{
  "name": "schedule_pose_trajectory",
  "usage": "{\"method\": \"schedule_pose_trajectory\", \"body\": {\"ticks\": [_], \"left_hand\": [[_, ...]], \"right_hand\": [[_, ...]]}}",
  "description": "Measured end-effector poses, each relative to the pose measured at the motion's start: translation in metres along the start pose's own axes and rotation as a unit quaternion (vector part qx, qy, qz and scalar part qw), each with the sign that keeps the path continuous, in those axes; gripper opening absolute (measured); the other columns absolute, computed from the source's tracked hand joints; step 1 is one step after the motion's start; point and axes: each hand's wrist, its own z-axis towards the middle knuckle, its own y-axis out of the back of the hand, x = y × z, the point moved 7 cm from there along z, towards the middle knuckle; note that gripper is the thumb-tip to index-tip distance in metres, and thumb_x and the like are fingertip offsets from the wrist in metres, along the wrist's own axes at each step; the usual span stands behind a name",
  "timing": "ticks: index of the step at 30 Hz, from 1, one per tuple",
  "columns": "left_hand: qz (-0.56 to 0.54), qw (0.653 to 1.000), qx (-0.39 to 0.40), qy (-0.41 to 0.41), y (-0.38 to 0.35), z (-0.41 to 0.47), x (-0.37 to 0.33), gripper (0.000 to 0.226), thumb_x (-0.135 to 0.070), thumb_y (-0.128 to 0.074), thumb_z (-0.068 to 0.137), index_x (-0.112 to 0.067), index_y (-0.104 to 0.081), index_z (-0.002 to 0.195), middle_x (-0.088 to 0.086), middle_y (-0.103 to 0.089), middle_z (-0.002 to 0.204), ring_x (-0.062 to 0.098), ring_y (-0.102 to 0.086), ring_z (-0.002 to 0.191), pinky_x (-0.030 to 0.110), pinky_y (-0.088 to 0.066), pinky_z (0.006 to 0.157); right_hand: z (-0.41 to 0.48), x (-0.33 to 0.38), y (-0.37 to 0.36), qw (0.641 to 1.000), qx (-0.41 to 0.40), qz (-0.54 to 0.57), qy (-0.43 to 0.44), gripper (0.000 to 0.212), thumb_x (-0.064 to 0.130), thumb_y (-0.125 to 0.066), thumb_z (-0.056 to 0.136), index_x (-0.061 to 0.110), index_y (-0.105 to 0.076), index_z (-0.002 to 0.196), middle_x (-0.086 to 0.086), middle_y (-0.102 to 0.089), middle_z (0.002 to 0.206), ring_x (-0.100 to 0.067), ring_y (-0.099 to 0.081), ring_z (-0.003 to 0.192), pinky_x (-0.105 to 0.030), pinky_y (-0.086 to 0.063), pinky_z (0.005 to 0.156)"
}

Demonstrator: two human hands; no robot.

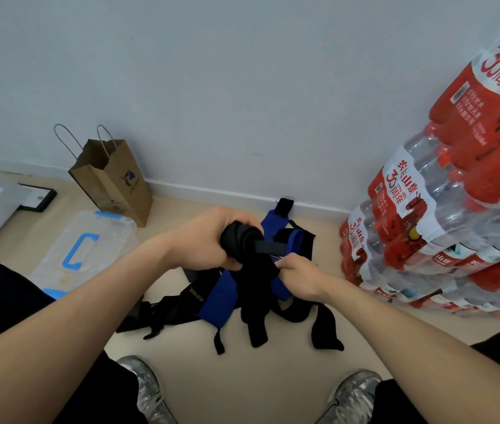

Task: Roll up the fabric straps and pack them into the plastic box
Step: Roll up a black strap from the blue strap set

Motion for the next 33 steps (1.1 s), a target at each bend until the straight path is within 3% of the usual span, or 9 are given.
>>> {"method": "schedule_pose_trajectory", "body": {"ticks": [3, 7, 12, 16, 21, 24, 28, 30, 33], "left_hand": [[0.002, 0.996, 0.086, 0.012, -0.015, -0.004, 0.004, 0.061, 0.014, -0.085, 0.07, -0.035, -0.072, 0.103, -0.016, -0.074, 0.092, 0.006, -0.071, 0.084, 0.017, -0.053, 0.074], [0.001, 0.991, 0.13, 0.018, -0.02, -0.007, 0.009, 0.06, 0.009, -0.089, 0.067, -0.035, -0.073, 0.105, -0.012, -0.076, 0.096, 0.005, -0.072, 0.088, 0.014, -0.053, 0.074], [0.018, 0.984, 0.177, 0.027, -0.029, -0.012, 0.017, 0.053, 0.007, -0.089, 0.067, -0.025, -0.073, 0.106, -0.004, -0.076, 0.1, 0.015, -0.074, 0.093, 0.024, -0.058, 0.08], [0.049, 0.976, 0.209, 0.032, -0.036, -0.017, 0.026, 0.048, 0.004, -0.092, 0.068, -0.02, -0.072, 0.104, -0.001, -0.076, 0.098, 0.02, -0.074, 0.093, 0.044, -0.062, 0.088], [0.036, 0.97, 0.237, 0.045, -0.042, -0.025, 0.032, 0.053, 0.004, -0.092, 0.07, -0.034, -0.071, 0.1, -0.014, -0.076, 0.096, 0.009, -0.075, 0.092, 0.024, -0.058, 0.082], [0.027, 0.969, 0.239, 0.052, -0.043, -0.026, 0.036, 0.05, 0.004, -0.091, 0.071, -0.028, -0.073, 0.103, -0.017, -0.076, 0.095, 0.004, -0.074, 0.09, 0.02, -0.057, 0.081], [0.024, 0.971, 0.231, 0.056, -0.043, -0.026, 0.041, 0.047, 0.006, -0.091, 0.071, -0.017, -0.073, 0.108, -0.006, -0.078, 0.098, 0.012, -0.076, 0.091, 0.031, -0.062, 0.084], [0.023, 0.972, 0.224, 0.06, -0.041, -0.025, 0.044, 0.048, 0.008, -0.09, 0.07, -0.016, -0.073, 0.108, -0.003, -0.078, 0.097, 0.016, -0.076, 0.091, 0.031, -0.062, 0.083], [0.016, 0.98, 0.188, 0.066, -0.036, -0.02, 0.045, 0.05, 0.01, -0.089, 0.068, -0.014, -0.074, 0.108, 0.001, -0.079, 0.099, 0.018, -0.076, 0.091, 0.032, -0.062, 0.083]], "right_hand": [[-0.003, -0.006, 0.001, 0.988, 0.012, 0.142, -0.063, 0.033, 0.012, -0.061, 0.1, 0.029, -0.071, 0.074, -0.001, -0.066, 0.084, -0.019, -0.059, 0.08, -0.033, -0.049, 0.072], [-0.008, -0.009, -0.008, 0.988, 0.034, 0.128, -0.083, 0.024, 0.02, -0.066, 0.101, 0.016, -0.082, 0.083, 0.003, -0.083, 0.087, -0.017, -0.079, 0.095, -0.035, -0.064, 0.089], [-0.016, -0.029, -0.038, 0.979, 0.07, 0.115, -0.151, 0.009, 0.03, -0.072, 0.104, 0.023, -0.069, 0.101, -0.006, -0.082, 0.093, -0.019, -0.082, 0.085, -0.03, -0.064, 0.072], [-0.003, -0.045, -0.042, 0.977, 0.011, 0.051, -0.209, 0.025, 0.032, -0.054, 0.109, 0.01, -0.065, 0.109, -0.013, -0.073, 0.104, -0.023, -0.065, 0.077, -0.032, -0.055, 0.067], [0.002, -0.056, -0.061, 0.902, -0.011, 0.252, -0.351, 0.042, 0.041, -0.053, 0.107, 0.008, -0.053, 0.133, -0.017, -0.072, 0.125, -0.031, -0.071, 0.107, -0.037, -0.058, 0.082], [0.013, -0.053, -0.089, 0.858, -0.041, 0.399, -0.32, 0.025, 0.028, -0.068, 0.104, 0.01, -0.058, 0.119, -0.014, -0.065, 0.111, -0.028, -0.064, 0.092, -0.04, -0.053, 0.086], [0.022, -0.049, -0.099, 0.856, -0.114, 0.442, -0.241, 0.013, -0.001, -0.068, 0.1, 0.009, -0.069, 0.091, -0.007, -0.07, 0.09, -0.019, -0.066, 0.078, -0.03, -0.051, 0.065], [0.025, -0.05, -0.095, 0.883, -0.132, 0.393, -0.218, 0.012, 0.003, -0.072, 0.097, 0.014, -0.077, 0.099, -0.005, -0.075, 0.097, -0.02, -0.07, 0.089, -0.028, -0.051, 0.068], [0.029, -0.046, -0.09, 0.916, -0.122, 0.337, -0.18, 0.031, 0.009, -0.071, 0.097, 0.031, -0.079, 0.077, 0.009, -0.073, 0.077, -0.008, -0.069, 0.074, -0.021, -0.049, 0.062]]}}
